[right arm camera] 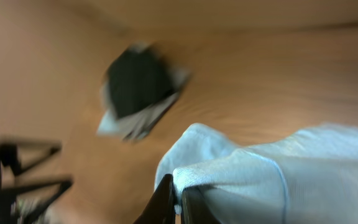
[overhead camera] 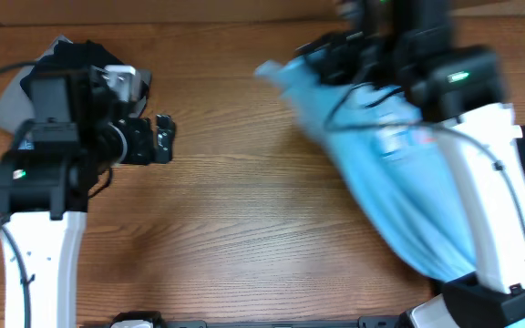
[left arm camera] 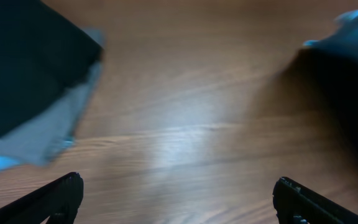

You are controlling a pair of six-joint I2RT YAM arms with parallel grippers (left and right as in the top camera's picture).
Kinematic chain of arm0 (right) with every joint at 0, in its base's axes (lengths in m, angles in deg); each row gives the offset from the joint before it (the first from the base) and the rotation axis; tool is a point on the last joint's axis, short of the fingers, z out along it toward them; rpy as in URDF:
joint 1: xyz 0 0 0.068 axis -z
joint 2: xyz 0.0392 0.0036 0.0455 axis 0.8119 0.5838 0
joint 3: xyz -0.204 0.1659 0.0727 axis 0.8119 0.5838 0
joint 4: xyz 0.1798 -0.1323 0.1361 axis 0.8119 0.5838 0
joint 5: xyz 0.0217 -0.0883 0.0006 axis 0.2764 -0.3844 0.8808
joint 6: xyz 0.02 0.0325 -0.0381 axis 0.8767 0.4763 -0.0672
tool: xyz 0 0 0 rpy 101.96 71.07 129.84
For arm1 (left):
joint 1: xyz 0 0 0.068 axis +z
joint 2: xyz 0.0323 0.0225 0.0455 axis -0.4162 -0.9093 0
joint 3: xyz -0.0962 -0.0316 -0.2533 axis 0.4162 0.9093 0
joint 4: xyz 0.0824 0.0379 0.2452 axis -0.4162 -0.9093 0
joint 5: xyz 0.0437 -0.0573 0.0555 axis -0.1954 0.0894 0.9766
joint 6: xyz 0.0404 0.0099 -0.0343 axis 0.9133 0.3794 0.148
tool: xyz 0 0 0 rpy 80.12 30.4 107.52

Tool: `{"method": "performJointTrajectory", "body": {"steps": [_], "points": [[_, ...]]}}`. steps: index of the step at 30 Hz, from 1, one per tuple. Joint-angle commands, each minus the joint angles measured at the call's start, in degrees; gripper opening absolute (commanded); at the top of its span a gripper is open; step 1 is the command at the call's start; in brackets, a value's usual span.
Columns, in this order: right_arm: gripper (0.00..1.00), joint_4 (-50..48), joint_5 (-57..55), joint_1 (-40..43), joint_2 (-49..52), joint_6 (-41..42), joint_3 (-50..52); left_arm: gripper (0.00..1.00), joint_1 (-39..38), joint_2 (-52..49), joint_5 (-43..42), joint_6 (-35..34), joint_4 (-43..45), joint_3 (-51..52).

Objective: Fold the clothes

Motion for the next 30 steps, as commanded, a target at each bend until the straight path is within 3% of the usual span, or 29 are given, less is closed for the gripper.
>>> {"method": "performJointTrajectory", "body": {"steps": [1,3,6,10,15,22,30], "points": [[0.04,-1.0,-0.8,-11.4,2.0,1.9,-1.1,1.00,1.6,0.1,6.8,-0.1,-3.0,-8.1],[0.13,-1.2,-2.2,-17.4,3.6,2.4,-1.1,1.00,2.4,0.1,8.2,-0.1,-5.2,-11.8],[0.46,-0.6,-6.8,-24.1,5.4,2.5,-1.1,1.00,3.7,0.1,8.8,-0.1,-7.5,-16.6],[0.61,0.0,-13.4,-26.5,4.9,2.9,-1.2,1.00,4.1,0.1,8.8,-0.1,-8.7,-19.9],[0.65,2.0,-20.2,-22.3,1.7,6.7,-1.2,1.00,4.1,-0.2,5.6,-0.1,-9.0,-20.1],[0.66,3.0,-22.6,-11.1,-5.9,10.4,-1.2,1.00,2.6,-5.4,-8.1,1.9,-9.9,-20.1],[0.65,3.6,-22.6,2.8,-15.9,13.1,-1.2,1.00,-12.1,-21.4,-11.4,9.5,-7.9,-20.0]]}}
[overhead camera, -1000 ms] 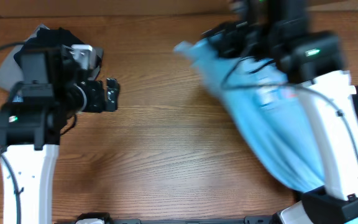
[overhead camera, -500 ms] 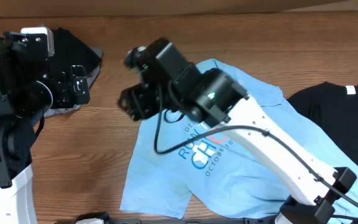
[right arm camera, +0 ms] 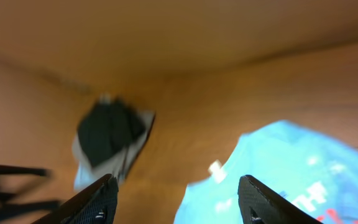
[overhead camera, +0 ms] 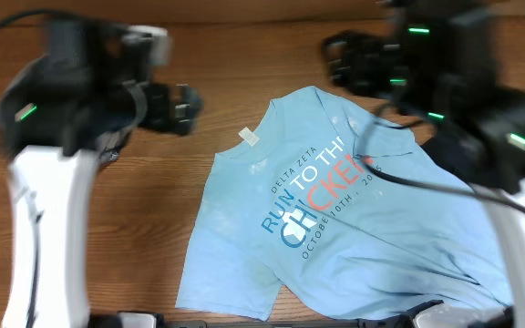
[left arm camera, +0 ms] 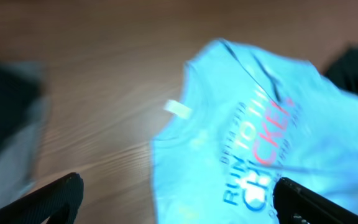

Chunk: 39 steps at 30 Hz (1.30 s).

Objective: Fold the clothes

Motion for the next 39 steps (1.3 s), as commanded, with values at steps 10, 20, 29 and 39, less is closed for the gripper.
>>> {"method": "performJointTrajectory", "body": {"steps": [10,20,29,39], "points": [[0.70,6.5,-0.6,8.1,-7.9,1.4,-1.2,0.92,-15.7,-29.2,0.0,8.2,18.0,-0.5],[0.70,12.1,-3.0,8.3,-7.8,1.2,-1.1,0.54,-16.3,-43.4,4.2,4.9,35.1,-0.5],[0.70,15.3,-3.8,8.3,-7.8,1.2,-1.1,0.75,-16.3,-47.1,7.1,4.4,41.9,-0.5],[0.71,16.9,-3.9,8.3,-7.8,1.2,-1.1,0.56,-16.2,-51.0,7.3,2.6,43.8,-0.5]]}}
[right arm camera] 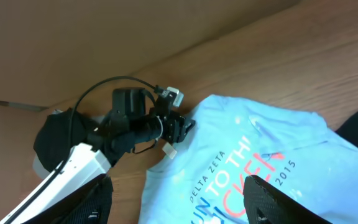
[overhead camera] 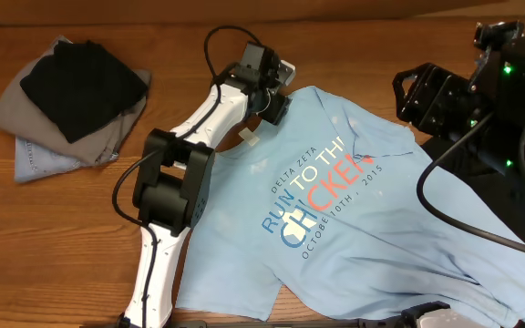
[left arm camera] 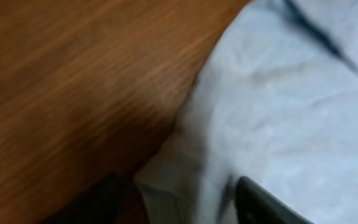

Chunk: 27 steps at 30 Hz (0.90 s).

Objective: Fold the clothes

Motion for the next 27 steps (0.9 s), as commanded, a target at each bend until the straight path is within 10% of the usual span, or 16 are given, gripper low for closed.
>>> {"method": "performJointTrajectory", "body": {"steps": [1,6,27], "points": [[0.71,0.4,-1.1,0.2,-0.3,0.0,-0.7,0.51,0.0,-2.1,0.5,-1.5,0.0,-0.5],[0.71,0.5,-1.2,0.2,-0.3,0.0,-0.7,0.04,0.3,-2.1,0.8,-2.5,-0.9,-0.5],[0.71,0.6,-4.6,0.2,-0.1,0.1,-0.7,0.06,24.8,-1.6,10.9,-6.5,-26.6,-22.2]]}}
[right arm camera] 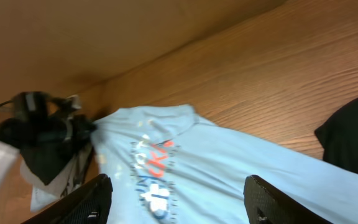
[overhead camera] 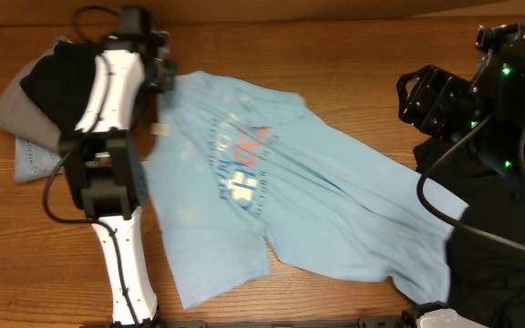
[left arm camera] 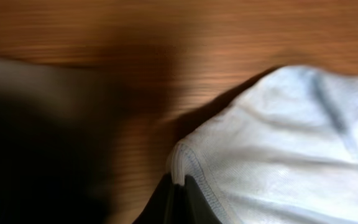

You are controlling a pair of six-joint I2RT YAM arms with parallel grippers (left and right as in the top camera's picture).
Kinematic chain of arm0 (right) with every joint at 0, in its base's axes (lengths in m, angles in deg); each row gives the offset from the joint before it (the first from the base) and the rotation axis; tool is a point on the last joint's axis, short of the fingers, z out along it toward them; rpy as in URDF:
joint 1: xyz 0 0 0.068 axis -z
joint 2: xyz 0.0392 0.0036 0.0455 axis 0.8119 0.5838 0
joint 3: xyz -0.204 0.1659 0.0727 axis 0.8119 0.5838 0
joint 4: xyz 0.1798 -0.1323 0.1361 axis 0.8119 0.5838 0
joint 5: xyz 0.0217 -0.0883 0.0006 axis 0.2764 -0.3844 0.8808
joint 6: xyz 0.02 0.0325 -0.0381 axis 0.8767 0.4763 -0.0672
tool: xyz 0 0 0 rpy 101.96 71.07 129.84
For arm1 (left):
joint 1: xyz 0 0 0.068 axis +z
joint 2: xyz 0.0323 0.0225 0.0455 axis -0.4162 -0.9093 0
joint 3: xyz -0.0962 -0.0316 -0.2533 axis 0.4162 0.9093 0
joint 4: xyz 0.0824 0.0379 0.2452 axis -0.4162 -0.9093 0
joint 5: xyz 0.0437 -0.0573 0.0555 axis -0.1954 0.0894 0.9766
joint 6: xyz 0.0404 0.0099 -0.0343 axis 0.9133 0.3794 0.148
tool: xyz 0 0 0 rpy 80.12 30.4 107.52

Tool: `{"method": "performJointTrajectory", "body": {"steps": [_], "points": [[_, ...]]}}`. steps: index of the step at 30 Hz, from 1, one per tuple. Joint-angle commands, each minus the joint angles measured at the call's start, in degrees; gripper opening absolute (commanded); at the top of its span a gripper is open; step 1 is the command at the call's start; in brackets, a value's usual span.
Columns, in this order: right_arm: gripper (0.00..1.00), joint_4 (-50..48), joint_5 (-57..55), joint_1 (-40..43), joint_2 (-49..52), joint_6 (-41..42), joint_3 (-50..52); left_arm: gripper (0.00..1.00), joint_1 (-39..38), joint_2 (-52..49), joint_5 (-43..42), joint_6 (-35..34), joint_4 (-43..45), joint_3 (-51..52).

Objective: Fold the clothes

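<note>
A light blue T-shirt [overhead camera: 281, 205] with a printed front [overhead camera: 240, 164] lies stretched across the table from far left to near right. My left gripper [overhead camera: 158, 73] is shut on the shirt's seamed edge [left arm camera: 185, 163] at its far left corner, fingertips pinched together [left arm camera: 178, 186], right beside the pile of folded clothes. My right gripper [overhead camera: 413, 96] hangs open above the table's far right, off the shirt; in the right wrist view the shirt [right arm camera: 229, 168] lies below its spread fingers [right arm camera: 98, 186].
A pile of folded clothes, black on grey [overhead camera: 39, 87], sits at the far left corner. A heap of black garments [overhead camera: 495, 255] lies at the right under the shirt's lower end. Bare wood [overhead camera: 335, 73] shows along the back.
My left gripper has shut on the shirt's edge and now sits far left beside the folded pile. The shirt has shifted left with it and lies stretched and skewed. The right gripper stayed put.
First my right gripper was shut on the hanging shirt at the right, the left open near the pile. Then the shirt lay spread print-up, both grippers open. Then the left gripper straddled its collar edge. Now it grips that edge at the far left.
</note>
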Motion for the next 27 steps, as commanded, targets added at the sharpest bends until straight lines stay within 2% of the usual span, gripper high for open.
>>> {"method": "performJointTrajectory", "body": {"steps": [1,3,5,7,8,12,14,17,21,24,27], "points": [[0.72,0.0,-2.7,0.2,0.1,0.2,-0.7,0.11,0.0,0.3,1.0,-0.6,-1.9,-5.5],[0.73,0.0,-3.3,0.2,0.5,0.3,-0.6,0.18,0.4,0.7,0.5,-0.6,-3.7,-8.3],[0.75,0.1,-4.3,0.2,1.2,0.6,-0.6,0.31,0.4,1.2,-0.4,-0.5,-5.9,-11.7],[0.82,0.4,-6.2,0.4,2.3,2.5,-0.6,0.36,-0.1,1.5,-2.0,1.0,-8.2,-14.8],[0.82,0.8,-6.8,0.9,3.0,3.5,-0.6,0.40,-0.5,1.6,-2.5,1.8,-9.4,-16.3],[0.77,3.7,-7.1,5.7,7.6,4.9,-0.6,0.52,-2.2,2.0,-2.9,1.8,-14.8,-22.0],[0.69,5.3,-6.9,8.2,10.4,4.9,-0.6,0.59,-3.2,2.1,-5.3,3.1,-17.7,-23.9],[0.68,6.5,-5.5,11.3,14.7,3.9,-0.6,0.61,-5.4,1.9,-11.6,5.6,-21.4,-24.1],[0.67,5.5,0.4,15.0,18.0,1.4,-0.6,0.58,-9.9,1.3,-17.6,10.8,-23.5,-21.8],[0.67,4.4,1.6,17.4,18.3,1.4,-0.6,0.57,-14.1,1.1,-16.9,15.3,-22.7,-18.4],[0.68,4.8,2.0,19.0,17.8,1.4,-0.6,0.65,-17.6,1.0,-14.3,15.9,-19.8,-13.4]]}}
